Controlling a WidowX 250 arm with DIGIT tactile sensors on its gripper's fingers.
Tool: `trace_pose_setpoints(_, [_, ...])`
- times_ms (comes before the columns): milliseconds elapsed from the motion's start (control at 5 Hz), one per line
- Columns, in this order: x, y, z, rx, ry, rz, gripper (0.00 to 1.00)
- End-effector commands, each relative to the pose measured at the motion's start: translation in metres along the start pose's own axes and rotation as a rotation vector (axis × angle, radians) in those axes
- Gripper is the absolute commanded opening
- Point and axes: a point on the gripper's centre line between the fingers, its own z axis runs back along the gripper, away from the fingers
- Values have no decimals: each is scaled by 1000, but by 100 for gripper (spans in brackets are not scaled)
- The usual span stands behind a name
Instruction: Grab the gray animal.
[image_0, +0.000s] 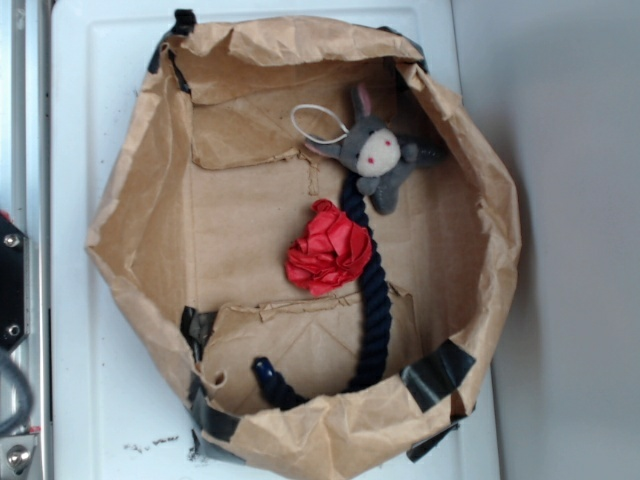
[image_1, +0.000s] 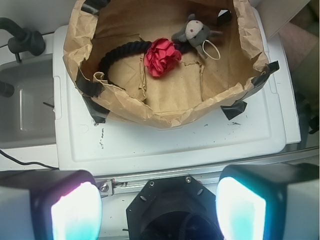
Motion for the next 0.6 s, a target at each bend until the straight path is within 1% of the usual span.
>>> trace_pose_setpoints(0, [0,0,0,0,0,0,100])
trace_pose_setpoints(200, [44,2,-9,-14,-31,11,100])
trace_pose_setpoints(400, [88,7,-27,37,-45,15,100])
